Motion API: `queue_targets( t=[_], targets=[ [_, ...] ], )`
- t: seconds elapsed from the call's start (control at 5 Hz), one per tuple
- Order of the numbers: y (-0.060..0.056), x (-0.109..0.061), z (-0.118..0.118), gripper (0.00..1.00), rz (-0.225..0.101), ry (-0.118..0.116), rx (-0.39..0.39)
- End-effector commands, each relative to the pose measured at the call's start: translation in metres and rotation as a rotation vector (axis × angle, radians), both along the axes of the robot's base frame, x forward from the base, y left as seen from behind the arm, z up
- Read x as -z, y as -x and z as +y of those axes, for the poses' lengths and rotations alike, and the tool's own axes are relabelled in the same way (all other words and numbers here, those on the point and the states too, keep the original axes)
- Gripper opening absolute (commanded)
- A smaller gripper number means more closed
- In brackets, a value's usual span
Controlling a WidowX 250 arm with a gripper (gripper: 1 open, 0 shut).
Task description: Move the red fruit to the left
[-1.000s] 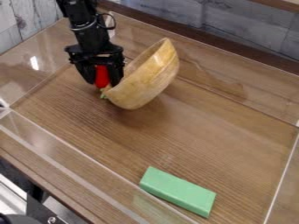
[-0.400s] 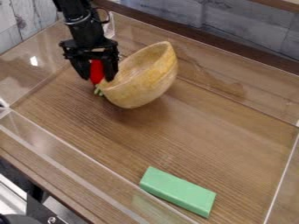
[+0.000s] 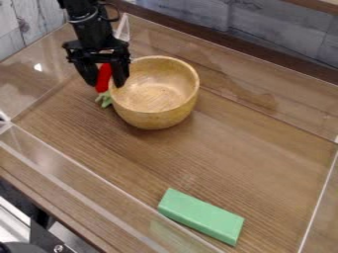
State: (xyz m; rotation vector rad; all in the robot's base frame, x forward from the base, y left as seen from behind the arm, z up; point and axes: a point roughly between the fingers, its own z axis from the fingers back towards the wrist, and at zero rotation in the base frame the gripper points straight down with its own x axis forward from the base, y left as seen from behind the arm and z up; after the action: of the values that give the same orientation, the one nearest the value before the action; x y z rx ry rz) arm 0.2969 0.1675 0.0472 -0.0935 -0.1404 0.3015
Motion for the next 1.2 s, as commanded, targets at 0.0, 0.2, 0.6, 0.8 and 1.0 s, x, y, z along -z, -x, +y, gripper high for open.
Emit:
queue_targets(
  t=[0.0, 0.2, 0.6, 0.8, 1.0],
  targets=[
    [-0.0063, -0.0142, 0.0119, 0.0, -0.046, -0.038, -0.016],
    [-0.0072, -0.0119, 0.0128, 0.0, -0.044, -0.039, -0.017],
    [-0.0089, -0.0078, 0.0148, 0.0, -0.04, -0.041, -0.02],
    [-0.0097, -0.006, 0.0157, 0.0, -0.038, -0.042, -0.022],
    [-0.0105, -0.0045, 0.0168, 0.0, -0.036, -0.043, -0.024]
  ],
)
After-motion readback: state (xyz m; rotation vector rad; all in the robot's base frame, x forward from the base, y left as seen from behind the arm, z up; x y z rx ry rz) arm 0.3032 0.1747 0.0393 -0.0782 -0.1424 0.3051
